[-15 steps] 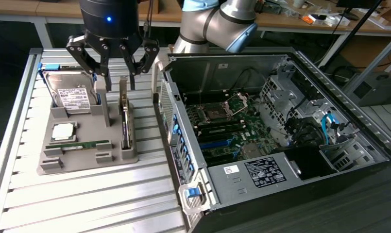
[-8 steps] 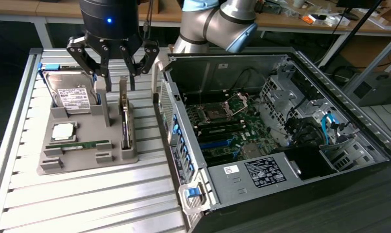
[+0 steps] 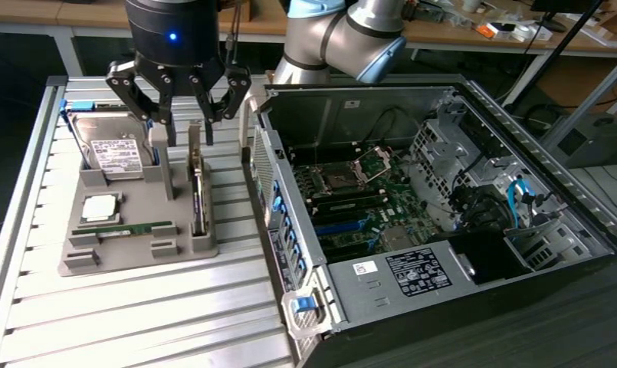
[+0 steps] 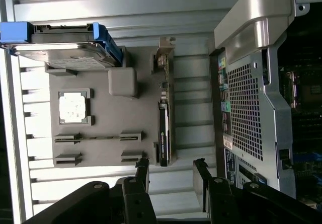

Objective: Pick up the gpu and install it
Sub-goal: 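Pick up the gpu and move the gpu toward the slot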

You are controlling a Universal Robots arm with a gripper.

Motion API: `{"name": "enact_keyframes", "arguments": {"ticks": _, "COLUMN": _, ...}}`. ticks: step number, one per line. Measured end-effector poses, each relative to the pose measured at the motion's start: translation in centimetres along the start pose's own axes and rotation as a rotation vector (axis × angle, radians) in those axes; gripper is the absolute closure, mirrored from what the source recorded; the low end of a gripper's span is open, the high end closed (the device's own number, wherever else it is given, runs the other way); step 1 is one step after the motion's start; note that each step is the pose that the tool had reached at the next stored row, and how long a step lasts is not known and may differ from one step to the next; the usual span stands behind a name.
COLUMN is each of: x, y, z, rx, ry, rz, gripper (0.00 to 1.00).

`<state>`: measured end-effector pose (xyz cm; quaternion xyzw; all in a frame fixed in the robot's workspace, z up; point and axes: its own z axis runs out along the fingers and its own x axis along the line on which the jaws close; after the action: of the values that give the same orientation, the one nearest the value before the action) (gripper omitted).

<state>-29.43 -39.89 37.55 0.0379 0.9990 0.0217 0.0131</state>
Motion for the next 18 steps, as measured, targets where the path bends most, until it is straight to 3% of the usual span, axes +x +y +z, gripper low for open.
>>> {"name": "enact_keyframes", "arguments": {"ticks": 18, "x": 0.02, "y": -0.04, "z": 0.87, "rx": -0.0001, "ry": -0.0001, "rz": 0.000, "gripper": 0.52}}
